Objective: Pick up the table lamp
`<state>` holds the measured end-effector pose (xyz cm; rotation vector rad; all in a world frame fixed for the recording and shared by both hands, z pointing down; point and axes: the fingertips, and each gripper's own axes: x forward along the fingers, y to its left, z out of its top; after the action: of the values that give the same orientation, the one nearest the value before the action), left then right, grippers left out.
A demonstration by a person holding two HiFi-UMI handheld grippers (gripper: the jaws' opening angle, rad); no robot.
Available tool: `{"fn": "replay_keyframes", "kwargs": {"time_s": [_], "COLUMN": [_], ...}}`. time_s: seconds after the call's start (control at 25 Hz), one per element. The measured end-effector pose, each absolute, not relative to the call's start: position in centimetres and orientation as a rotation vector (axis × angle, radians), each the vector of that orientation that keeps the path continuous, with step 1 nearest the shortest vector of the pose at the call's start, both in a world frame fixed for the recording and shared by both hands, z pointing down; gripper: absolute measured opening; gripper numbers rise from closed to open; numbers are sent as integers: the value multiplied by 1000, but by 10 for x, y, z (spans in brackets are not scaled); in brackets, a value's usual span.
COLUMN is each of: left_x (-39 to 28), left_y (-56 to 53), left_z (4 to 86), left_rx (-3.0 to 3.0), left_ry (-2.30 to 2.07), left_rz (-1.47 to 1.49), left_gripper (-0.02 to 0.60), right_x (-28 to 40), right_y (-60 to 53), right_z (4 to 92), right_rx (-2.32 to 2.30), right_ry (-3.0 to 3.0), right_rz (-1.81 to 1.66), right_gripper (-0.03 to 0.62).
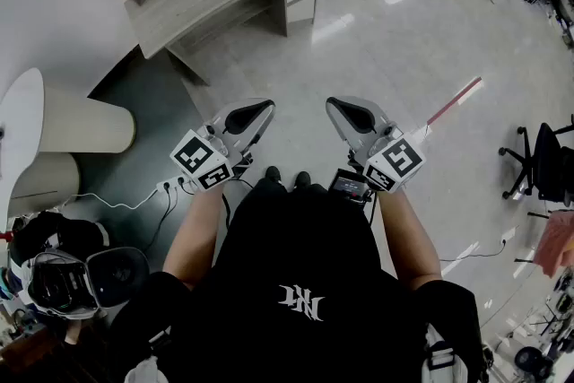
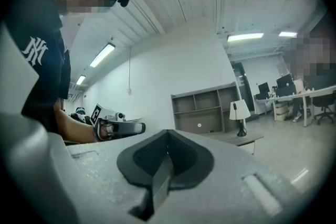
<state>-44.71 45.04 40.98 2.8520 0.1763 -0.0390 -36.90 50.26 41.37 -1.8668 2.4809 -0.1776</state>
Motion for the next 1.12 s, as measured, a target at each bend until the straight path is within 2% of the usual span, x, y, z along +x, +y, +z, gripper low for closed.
{"fn": "replay_keyframes", "kwargs": {"time_s": [1.12], "left_x": [-437], "left_y": [438], "left_z": [414], "left_rx": [2813], "left_ry": [159], "left_rz": [11], "left_gripper": [2], "right_x": [-338], "right_y": [501], "right_z": [406], "right_rx": [-1846], "right_ry": [2379], "right_rz": [-205], "right_gripper": [2]}}
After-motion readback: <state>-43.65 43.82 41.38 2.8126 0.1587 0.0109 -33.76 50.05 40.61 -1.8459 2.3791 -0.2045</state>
